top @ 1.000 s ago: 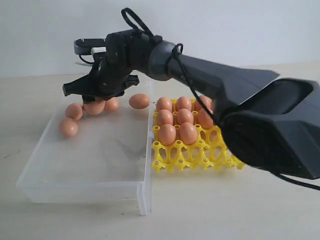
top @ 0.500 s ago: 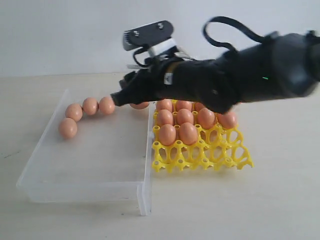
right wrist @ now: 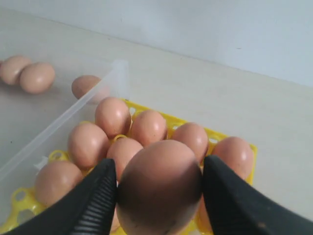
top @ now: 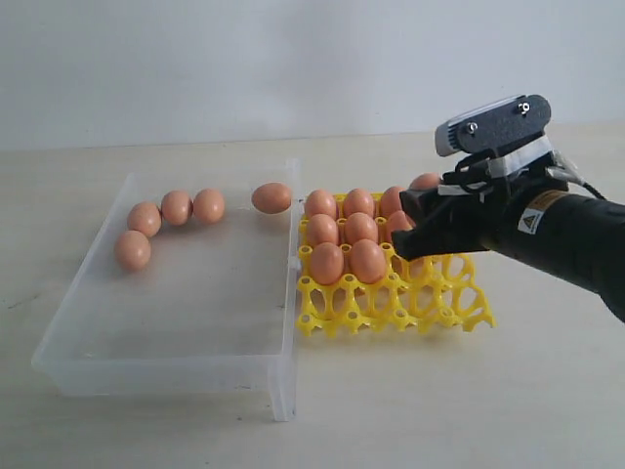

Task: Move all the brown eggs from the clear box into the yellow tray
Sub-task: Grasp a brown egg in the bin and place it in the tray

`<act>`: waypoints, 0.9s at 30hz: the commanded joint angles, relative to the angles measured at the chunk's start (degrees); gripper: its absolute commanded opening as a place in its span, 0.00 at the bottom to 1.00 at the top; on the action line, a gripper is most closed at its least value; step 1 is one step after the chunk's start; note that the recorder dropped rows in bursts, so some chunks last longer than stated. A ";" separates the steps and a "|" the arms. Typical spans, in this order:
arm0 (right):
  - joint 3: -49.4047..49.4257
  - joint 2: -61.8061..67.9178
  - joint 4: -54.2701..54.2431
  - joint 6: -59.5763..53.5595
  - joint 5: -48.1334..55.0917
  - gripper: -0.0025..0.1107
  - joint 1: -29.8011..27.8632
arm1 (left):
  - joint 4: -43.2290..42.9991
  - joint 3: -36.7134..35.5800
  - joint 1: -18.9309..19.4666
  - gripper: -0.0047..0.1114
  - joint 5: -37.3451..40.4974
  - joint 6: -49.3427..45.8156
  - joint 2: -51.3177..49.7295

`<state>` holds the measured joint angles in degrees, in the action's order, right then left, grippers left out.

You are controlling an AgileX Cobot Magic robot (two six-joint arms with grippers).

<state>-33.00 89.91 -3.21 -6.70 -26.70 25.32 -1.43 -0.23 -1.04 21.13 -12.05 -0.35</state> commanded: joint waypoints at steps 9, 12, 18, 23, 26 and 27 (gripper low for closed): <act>1.37 8.07 0.44 0.94 -6.41 0.02 -0.40 | 0.00 0.23 -0.11 0.04 -0.43 0.32 0.35; 1.37 9.52 -1.10 0.94 -8.68 0.02 -0.40 | 0.00 0.23 -0.11 0.04 -0.43 0.32 0.35; 1.23 11.98 -2.27 0.94 -11.30 0.02 -0.40 | 0.00 0.23 -0.11 0.04 -0.43 0.32 0.35; 1.23 13.38 -2.30 0.94 -11.54 0.02 -0.40 | 0.00 0.23 -0.11 0.04 -0.43 0.32 0.35; 1.23 14.32 -2.30 2.45 -11.54 0.02 -0.40 | 0.00 0.23 -0.11 0.04 -0.43 0.32 0.35; 1.23 14.57 -2.19 3.08 -11.54 0.02 -0.40 | 0.00 0.23 -0.11 0.04 -0.43 0.32 0.35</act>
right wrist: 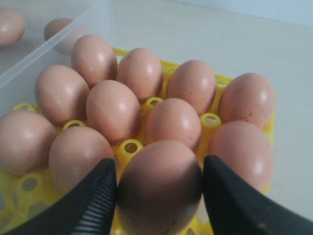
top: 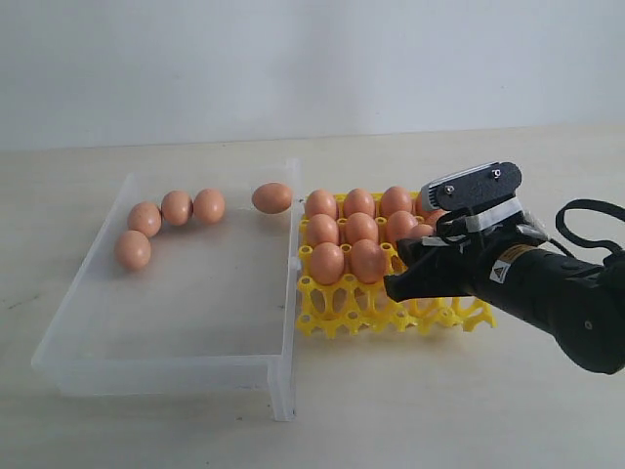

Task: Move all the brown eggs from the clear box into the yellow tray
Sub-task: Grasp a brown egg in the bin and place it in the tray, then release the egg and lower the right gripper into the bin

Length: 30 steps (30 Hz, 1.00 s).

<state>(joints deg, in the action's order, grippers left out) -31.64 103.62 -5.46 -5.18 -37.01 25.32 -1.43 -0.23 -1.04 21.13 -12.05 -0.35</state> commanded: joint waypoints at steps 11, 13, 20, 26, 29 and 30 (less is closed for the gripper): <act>-0.79 1.23 1.39 4.16 -1.23 0.07 -0.40 | 0.00 0.23 -0.11 0.04 -0.43 0.32 0.35; -0.79 1.47 1.39 4.16 -1.23 0.10 -0.40 | 0.00 0.23 -0.11 0.04 -0.43 0.32 0.35; -0.79 3.24 1.49 4.16 -1.23 0.32 -0.40 | 0.00 0.23 -0.11 0.04 -0.43 0.32 0.35; -0.79 3.24 1.49 4.29 -0.44 0.58 -0.40 | 0.00 0.23 -0.11 0.04 -0.43 0.32 0.35; -0.79 2.48 1.49 4.29 0.83 0.58 -0.40 | 0.00 0.23 -0.11 0.04 -0.43 0.32 0.35; -0.79 1.90 1.49 4.29 0.97 0.58 -0.40 | 0.00 0.23 -0.11 0.04 -0.43 0.32 0.35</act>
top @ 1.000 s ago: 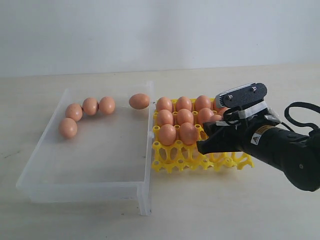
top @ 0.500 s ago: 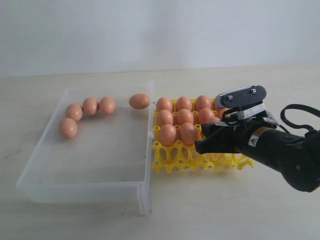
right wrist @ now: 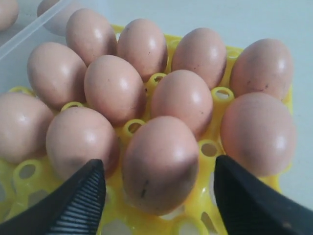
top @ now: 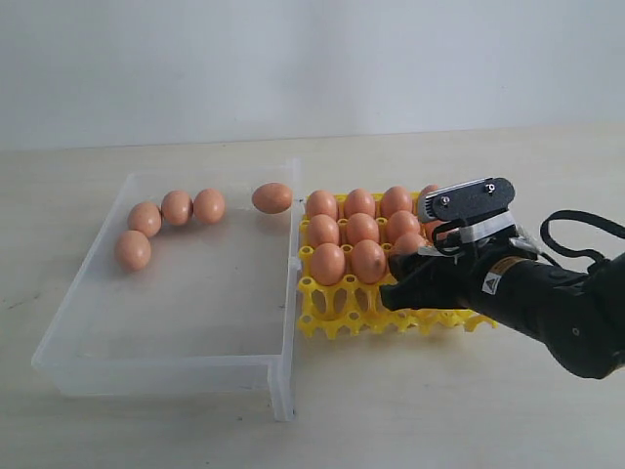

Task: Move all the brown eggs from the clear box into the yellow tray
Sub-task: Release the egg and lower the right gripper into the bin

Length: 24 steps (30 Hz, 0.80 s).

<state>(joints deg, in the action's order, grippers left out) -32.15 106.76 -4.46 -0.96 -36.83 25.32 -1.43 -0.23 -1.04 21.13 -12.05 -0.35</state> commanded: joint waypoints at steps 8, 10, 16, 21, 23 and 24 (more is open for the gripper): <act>-1.23 -12.76 0.31 -0.04 8.42 0.58 -0.40 | 0.00 0.23 -0.11 0.04 -0.43 0.32 0.35; -4.05 -16.74 0.31 0.09 17.55 0.57 -0.40 | 0.00 0.23 -0.11 0.04 -0.43 0.32 0.35; -20.09 -20.52 0.31 1.68 51.18 0.57 1.17 | 0.00 0.23 -0.11 0.04 -0.43 0.32 0.35; -33.22 -15.57 -6.55 -3.44 61.35 0.57 6.35 | 0.00 0.23 -0.11 0.04 -0.43 0.32 0.35; -37.28 -12.27 -9.68 -6.75 62.32 0.57 8.46 | 0.00 0.23 -0.11 0.04 -0.43 0.32 0.35; -39.73 -10.02 -11.33 -7.45 63.40 0.57 9.50 | 0.00 0.23 -0.11 0.04 -0.43 0.32 0.35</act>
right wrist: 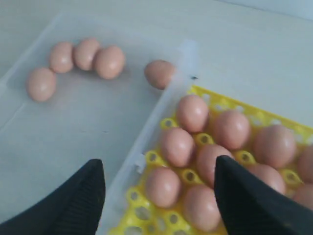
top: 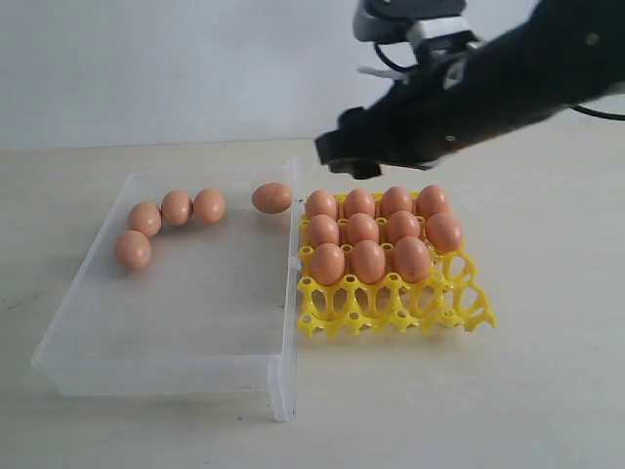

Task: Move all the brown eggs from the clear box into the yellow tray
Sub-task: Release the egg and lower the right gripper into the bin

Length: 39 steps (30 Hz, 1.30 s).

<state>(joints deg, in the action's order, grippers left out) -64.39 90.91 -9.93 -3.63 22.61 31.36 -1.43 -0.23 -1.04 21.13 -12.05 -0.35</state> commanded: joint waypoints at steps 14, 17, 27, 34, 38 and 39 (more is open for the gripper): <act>-75.50 57.76 -24.67 0.87 29.76 0.56 8.67 | 0.00 0.23 -0.11 0.04 -0.43 0.32 0.35; -81.23 62.20 -24.67 1.90 30.01 0.56 8.67 | 0.00 0.23 -0.11 0.04 -0.43 0.32 0.35; -84.66 66.37 -21.39 4.09 28.48 0.56 8.67 | 0.00 0.23 -0.11 0.04 -0.43 0.32 0.35; -84.66 68.32 -21.81 3.63 27.50 0.56 8.93 | 0.00 0.23 -0.11 0.04 -0.43 0.32 0.35; -84.66 68.82 -21.81 3.63 25.44 0.56 8.93 | 0.00 0.23 -0.11 0.04 -0.43 0.32 0.35; -84.66 68.94 -21.81 3.63 25.45 0.56 8.93 | 0.00 0.23 -0.11 0.04 -0.43 0.32 0.35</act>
<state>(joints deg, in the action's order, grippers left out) -148.65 159.64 -31.67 0.40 49.23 40.11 -1.43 -0.23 -1.04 21.13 -12.05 -0.35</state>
